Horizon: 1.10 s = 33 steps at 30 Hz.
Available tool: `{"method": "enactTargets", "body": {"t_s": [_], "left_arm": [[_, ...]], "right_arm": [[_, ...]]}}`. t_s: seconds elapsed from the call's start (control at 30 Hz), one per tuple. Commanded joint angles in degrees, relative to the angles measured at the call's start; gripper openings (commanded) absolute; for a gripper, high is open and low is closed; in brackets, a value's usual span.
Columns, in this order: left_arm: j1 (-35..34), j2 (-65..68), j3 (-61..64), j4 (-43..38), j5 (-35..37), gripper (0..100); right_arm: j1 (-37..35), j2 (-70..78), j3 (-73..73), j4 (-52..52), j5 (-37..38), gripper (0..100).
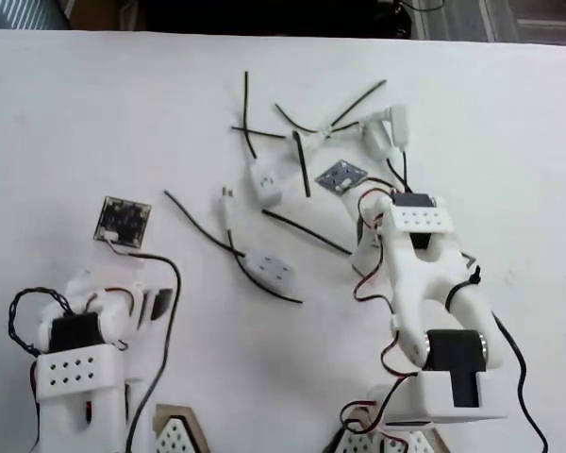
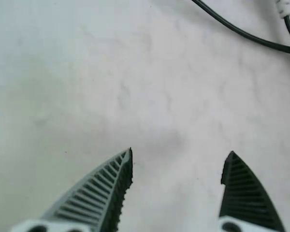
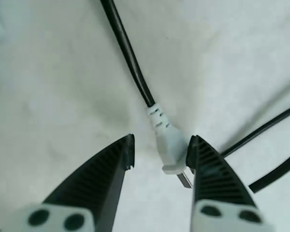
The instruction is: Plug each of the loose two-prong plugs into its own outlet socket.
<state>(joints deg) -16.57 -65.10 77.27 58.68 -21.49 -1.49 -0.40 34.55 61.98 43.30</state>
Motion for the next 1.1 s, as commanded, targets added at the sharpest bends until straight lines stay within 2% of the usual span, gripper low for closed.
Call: {"method": "enactTargets", "body": {"t_s": [0.0,0.13,0.27,0.37,0.53,0.63,0.73,1.07], "left_arm": [[-0.2,-0.8,0.0,-1.0,-0.4,29],[-0.2,-0.8,0.0,-1.0,-0.4,29],[-0.2,-0.8,0.0,-1.0,-0.4,29],[-0.2,-0.8,0.0,-1.0,-0.4,29],[-0.2,-0.8,0.0,-1.0,-0.4,29],[-0.2,-0.8,0.0,-1.0,-0.4,29],[-0.2,-0.8,0.0,-1.0,-0.4,29],[-0.2,-0.8,0.0,-1.0,-0.4,29]], "right_arm": [[0.7,1.2,-0.4,-0.2,0.5,14.6],[0.9,4.6,-0.4,-2.6,4.7,7.3],[2.0,6.4,-1.1,-4.6,5.3,1.6],[2.6,6.5,-4.0,0.0,5.3,1.8],[1.8,6.5,-12.3,13.4,5.0,2.2],[1.4,7.0,-15.4,18.7,4.9,6.9],[0.8,6.6,-15.6,21.7,4.9,11.8],[0.6,6.6,-15.4,28.3,4.7,10.6]]}}
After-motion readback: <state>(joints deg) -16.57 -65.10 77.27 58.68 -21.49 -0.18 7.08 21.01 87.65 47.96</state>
